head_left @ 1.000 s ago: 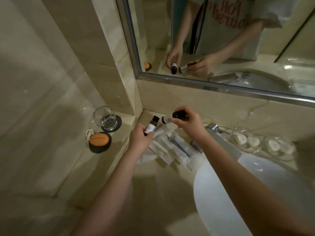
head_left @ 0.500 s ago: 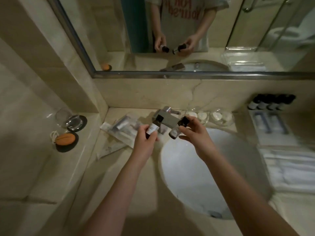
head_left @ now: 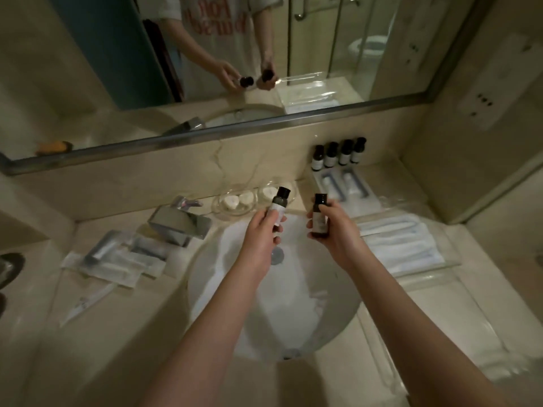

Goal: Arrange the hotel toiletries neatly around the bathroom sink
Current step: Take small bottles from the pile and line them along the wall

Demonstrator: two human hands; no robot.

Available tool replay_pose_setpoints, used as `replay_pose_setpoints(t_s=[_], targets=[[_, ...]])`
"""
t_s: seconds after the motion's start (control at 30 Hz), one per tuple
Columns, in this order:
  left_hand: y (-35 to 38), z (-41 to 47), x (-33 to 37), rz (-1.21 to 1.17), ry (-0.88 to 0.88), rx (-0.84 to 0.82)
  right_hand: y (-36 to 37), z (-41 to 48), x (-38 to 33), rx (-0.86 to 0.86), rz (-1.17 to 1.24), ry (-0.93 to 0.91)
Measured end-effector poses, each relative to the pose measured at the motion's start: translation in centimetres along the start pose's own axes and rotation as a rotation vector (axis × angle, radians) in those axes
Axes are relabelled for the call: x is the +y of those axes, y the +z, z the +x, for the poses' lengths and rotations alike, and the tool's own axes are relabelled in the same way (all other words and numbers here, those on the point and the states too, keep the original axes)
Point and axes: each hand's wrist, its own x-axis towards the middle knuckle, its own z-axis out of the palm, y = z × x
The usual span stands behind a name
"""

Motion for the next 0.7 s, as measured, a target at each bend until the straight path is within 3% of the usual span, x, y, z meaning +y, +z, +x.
replay_pose_setpoints(t_s=[0.33, 0.7], targets=[[10.4, 4.4, -0.3, 0.097, -0.007, -0.096, -9.9, 3.5, -3.4, 0.190, -0.093, -0.104], [14.9, 11.1, 0.9, 0.210, 0.010, -0.139, -16.1, 13.2, -5.6, 0.469, -0.356, -0.186]])
